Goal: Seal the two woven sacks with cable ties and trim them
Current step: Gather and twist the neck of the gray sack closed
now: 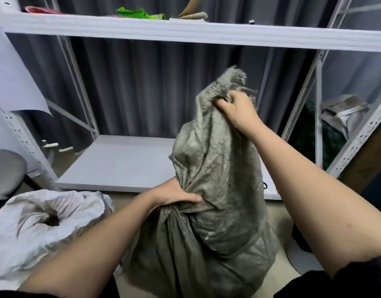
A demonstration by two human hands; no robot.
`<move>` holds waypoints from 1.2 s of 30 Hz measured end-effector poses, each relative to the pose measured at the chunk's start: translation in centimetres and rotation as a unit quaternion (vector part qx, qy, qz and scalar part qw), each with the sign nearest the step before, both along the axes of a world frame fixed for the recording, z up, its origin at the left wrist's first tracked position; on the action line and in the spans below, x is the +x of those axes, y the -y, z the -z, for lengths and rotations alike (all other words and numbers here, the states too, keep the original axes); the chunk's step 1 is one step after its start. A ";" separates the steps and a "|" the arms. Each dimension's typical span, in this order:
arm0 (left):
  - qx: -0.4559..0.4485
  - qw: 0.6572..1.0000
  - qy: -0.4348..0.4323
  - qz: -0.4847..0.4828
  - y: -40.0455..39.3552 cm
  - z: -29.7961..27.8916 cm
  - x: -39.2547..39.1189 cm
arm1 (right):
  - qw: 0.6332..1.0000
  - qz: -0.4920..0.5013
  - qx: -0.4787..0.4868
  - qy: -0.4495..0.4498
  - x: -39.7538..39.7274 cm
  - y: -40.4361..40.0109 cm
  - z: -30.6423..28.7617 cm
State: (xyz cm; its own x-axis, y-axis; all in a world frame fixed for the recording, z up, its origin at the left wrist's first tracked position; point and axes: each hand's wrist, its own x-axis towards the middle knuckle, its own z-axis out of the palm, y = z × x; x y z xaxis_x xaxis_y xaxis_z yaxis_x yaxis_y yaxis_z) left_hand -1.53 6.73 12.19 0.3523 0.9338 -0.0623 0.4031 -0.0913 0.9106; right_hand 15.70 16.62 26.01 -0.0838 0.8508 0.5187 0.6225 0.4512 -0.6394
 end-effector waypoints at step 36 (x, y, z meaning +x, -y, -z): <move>-0.070 0.992 0.067 -0.074 -0.5 -1.0 1.5 | 0.970 -0.213 -0.068 -0.096 -3.5 2.5 -3.7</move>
State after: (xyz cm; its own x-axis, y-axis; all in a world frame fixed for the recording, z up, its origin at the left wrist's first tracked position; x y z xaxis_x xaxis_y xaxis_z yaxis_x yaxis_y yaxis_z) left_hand 0.00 7.18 13.14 0.2249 0.9615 -0.1579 0.2769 0.0923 0.9565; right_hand 12.20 14.14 29.67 -0.3557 0.8221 0.4445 0.2627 0.5444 -0.7967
